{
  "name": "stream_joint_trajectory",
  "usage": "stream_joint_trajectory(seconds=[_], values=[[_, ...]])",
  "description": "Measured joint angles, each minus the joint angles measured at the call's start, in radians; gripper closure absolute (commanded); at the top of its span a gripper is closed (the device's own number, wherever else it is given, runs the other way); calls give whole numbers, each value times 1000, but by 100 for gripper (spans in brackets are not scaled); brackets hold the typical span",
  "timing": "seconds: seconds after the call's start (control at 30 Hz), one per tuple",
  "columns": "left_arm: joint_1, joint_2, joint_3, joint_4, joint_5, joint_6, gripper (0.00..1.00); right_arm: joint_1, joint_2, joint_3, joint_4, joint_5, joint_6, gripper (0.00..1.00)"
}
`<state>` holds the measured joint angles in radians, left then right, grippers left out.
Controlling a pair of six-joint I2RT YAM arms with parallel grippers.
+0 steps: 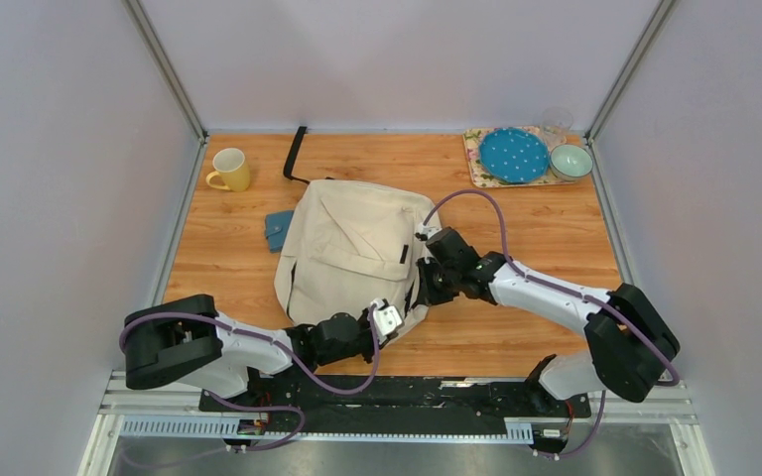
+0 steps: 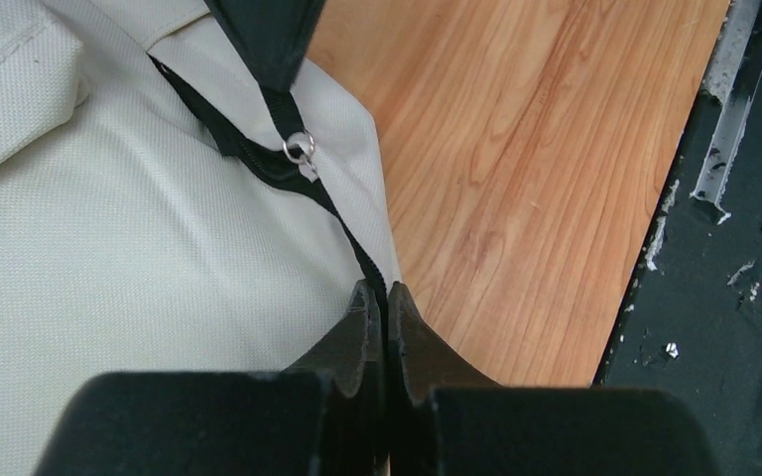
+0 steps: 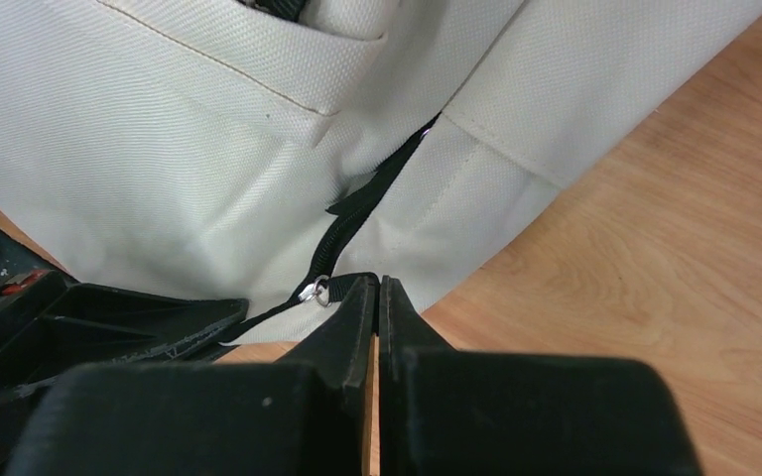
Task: Pack the student bag
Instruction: Zip the student bag at the center of the board.
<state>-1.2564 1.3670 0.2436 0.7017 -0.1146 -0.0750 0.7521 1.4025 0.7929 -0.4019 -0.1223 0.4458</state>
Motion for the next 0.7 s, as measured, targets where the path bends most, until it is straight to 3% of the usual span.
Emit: stream_joint_trajectory(seconds=[0.7], values=[[-73,44,9,32,-72,8,100,-14,-37,59,-38,194,20,100]])
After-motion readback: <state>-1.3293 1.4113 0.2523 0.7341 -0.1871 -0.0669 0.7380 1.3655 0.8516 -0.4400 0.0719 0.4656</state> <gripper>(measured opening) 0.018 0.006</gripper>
